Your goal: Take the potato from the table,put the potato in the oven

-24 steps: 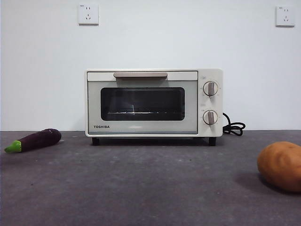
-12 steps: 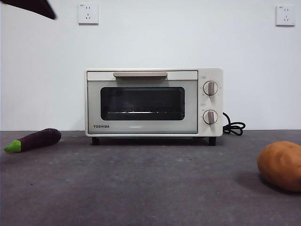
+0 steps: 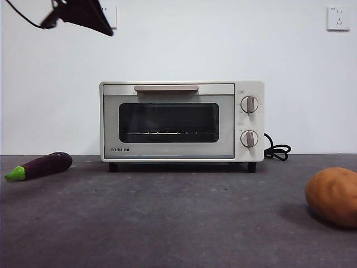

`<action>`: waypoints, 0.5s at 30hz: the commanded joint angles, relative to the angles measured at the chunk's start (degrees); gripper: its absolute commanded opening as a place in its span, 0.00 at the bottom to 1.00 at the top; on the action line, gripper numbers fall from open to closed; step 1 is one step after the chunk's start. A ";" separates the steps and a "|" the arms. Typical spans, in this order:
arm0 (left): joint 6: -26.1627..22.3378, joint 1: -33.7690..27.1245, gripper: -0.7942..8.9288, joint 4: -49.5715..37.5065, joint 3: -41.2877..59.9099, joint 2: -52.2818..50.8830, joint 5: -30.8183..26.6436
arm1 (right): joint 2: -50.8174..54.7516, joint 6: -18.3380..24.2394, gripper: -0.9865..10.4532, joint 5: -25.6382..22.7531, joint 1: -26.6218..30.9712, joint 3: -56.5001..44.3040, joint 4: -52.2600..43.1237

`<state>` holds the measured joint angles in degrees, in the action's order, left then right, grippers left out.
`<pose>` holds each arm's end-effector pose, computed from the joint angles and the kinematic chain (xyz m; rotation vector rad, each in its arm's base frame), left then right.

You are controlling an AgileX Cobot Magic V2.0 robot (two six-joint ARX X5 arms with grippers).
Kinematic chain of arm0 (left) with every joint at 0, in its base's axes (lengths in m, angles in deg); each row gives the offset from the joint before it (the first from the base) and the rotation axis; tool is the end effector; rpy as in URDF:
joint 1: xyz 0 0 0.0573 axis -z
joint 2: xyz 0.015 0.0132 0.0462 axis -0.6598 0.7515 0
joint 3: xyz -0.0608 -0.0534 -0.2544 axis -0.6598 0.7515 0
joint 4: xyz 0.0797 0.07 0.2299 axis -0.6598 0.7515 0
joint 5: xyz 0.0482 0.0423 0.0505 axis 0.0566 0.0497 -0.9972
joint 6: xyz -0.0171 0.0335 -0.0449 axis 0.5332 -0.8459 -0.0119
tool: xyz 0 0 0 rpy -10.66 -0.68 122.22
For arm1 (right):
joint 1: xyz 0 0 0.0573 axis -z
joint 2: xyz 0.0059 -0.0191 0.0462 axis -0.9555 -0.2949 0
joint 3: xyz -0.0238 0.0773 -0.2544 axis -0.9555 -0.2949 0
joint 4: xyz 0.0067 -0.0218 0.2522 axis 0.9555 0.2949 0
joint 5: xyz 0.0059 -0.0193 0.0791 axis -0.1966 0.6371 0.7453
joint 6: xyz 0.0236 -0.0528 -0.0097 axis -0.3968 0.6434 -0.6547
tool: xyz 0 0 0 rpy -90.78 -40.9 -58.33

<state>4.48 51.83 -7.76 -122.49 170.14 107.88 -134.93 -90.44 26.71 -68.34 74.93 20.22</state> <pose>0.3699 -0.0859 0.3860 -0.2673 0.6845 -0.5728 0.2040 0.0065 0.3865 0.3965 0.6798 0.5050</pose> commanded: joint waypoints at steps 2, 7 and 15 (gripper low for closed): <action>-0.96 1.60 0.08 0.11 -2.51 3.34 0.02 | -1.49 1.81 0.09 0.26 -0.07 1.51 0.79; -0.96 3.39 0.08 0.09 -4.35 7.06 -0.02 | -3.08 1.84 0.09 -0.17 -0.07 2.97 2.49; 1.18 4.74 0.08 -4.57 -5.79 12.74 -0.09 | -3.26 2.08 0.09 -0.17 -0.07 2.99 5.77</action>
<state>4.81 56.37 -11.36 -128.10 182.03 107.64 -138.01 -89.11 26.55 -68.34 77.64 25.80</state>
